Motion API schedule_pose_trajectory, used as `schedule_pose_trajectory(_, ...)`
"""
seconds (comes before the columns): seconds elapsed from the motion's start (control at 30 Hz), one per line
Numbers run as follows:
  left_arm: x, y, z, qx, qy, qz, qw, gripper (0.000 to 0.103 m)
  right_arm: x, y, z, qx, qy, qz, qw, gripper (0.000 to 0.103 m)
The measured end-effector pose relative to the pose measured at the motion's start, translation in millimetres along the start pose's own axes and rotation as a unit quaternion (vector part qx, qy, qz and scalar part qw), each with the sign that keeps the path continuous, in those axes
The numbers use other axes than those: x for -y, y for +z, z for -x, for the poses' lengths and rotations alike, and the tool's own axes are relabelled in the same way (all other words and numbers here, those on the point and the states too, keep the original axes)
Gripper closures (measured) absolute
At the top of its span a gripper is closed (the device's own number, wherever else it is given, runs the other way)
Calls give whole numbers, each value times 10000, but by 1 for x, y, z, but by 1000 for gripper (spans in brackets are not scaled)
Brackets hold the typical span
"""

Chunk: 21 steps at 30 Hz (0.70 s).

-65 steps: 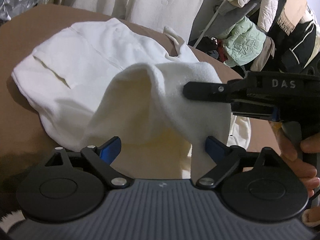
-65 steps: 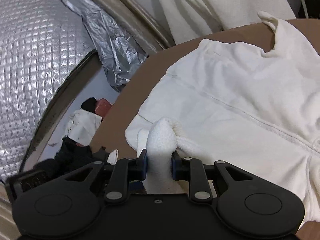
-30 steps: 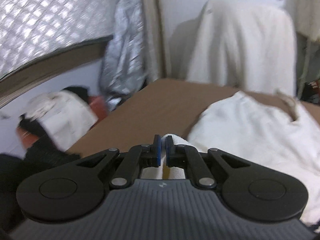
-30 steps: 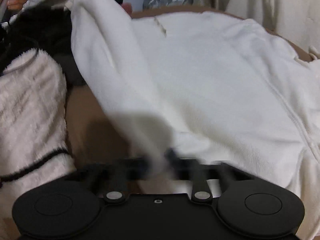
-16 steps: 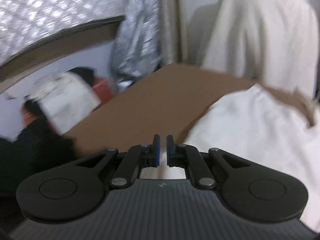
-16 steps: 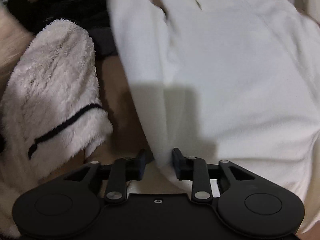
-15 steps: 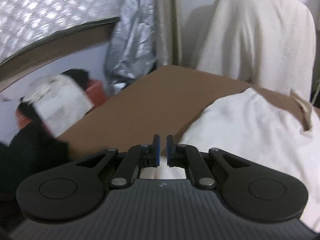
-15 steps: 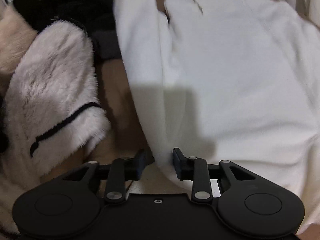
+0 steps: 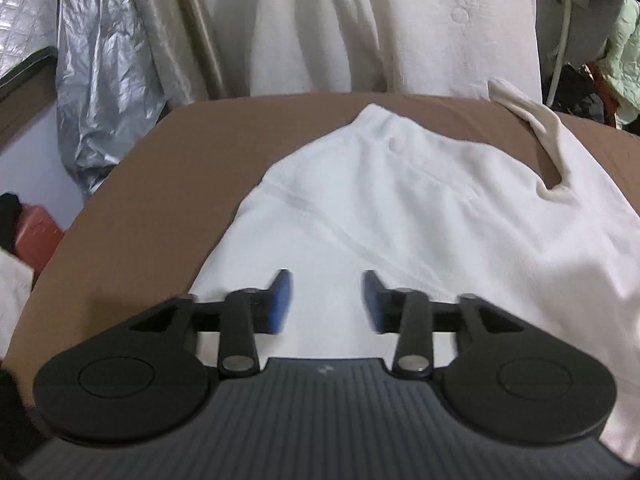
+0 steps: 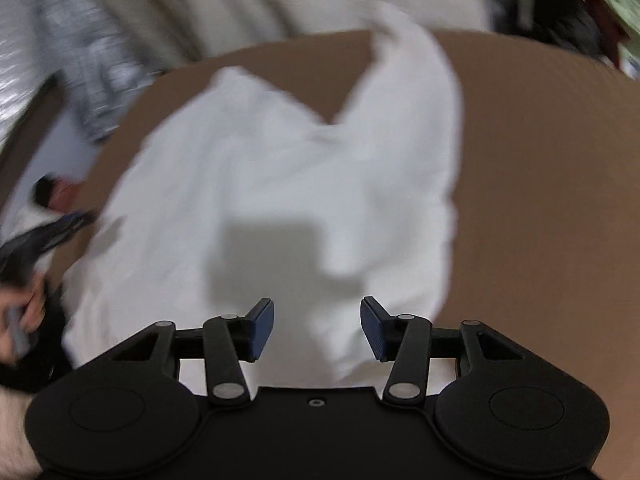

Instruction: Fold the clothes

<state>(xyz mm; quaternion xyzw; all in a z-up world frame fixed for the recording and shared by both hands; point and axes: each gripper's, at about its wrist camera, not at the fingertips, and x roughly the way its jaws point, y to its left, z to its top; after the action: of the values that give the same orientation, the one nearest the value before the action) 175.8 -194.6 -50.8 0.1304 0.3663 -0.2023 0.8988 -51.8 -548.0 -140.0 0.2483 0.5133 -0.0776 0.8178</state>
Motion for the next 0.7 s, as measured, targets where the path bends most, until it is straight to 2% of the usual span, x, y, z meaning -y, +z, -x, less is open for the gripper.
schedule_pose_trajectory(0.07,-6,6,-25,-44,136,9,9999,43,28,18,-22,-73,-270,-167,9995,49)
schedule_pose_trajectory(0.13,-18,21,-59,-206,375,-106,9990,43,62,28,-35,211,-372,-138,9990,49)
schedule_pose_trajectory(0.17,-26,32,-76,-263,548,-174,9980,43,78,32,-41,336,-372,-169,9986,49)
schedule_pose_trajectory(0.23,-45,58,-111,-279,683,-272,9969,43,102,42,-52,570,4,-541,9969,49)
schedule_pose_trajectory(0.3,-52,87,-146,-152,586,-348,9976,43,122,58,-66,871,446,-940,9908,49)
schedule_pose_trajectory(0.37,-53,114,-180,-85,106,-334,9994,43,139,79,-89,994,963,-1373,9808,49)
schedule_pose_trajectory(0.4,-51,126,-197,-108,-167,-308,9993,43,143,91,-102,1019,1058,-1533,9772,48)
schedule_pose_trajectory(0.47,-39,146,-228,-207,-455,-359,9981,43,151,108,-126,1071,1068,-1731,9732,48)
schedule_pose_trajectory(0.6,14,161,-270,-144,21,-1321,9911,39,146,137,-162,1107,930,-1758,9737,47)
schedule_pose_trajectory(0.7,45,162,-292,-354,-50,-1686,9850,40,139,149,-167,1390,923,-1961,9663,44)
